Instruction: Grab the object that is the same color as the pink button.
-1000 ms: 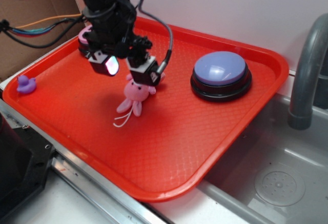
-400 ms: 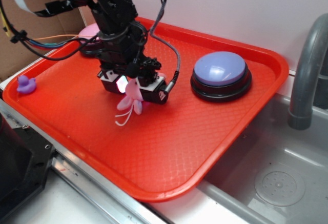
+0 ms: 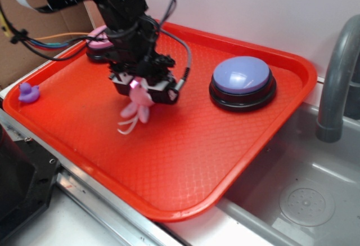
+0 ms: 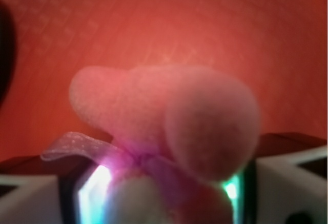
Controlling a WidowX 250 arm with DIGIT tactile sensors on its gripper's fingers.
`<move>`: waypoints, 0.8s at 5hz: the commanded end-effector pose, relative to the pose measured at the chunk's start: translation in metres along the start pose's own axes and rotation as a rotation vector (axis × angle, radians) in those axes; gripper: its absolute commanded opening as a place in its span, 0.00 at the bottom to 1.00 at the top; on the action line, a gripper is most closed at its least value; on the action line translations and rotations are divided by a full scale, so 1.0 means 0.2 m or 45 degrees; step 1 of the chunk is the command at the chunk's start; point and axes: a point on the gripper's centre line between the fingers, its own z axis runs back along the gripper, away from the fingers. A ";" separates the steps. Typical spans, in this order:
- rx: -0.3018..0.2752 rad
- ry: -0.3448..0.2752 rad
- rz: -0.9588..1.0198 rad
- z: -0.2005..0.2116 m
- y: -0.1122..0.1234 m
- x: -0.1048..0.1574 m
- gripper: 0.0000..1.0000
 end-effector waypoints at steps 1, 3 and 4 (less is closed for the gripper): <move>0.076 -0.009 -0.119 0.57 0.04 0.02 0.00; 0.198 0.005 -0.258 1.08 0.03 -0.03 0.00; 0.180 0.057 -0.157 1.07 0.10 -0.13 0.00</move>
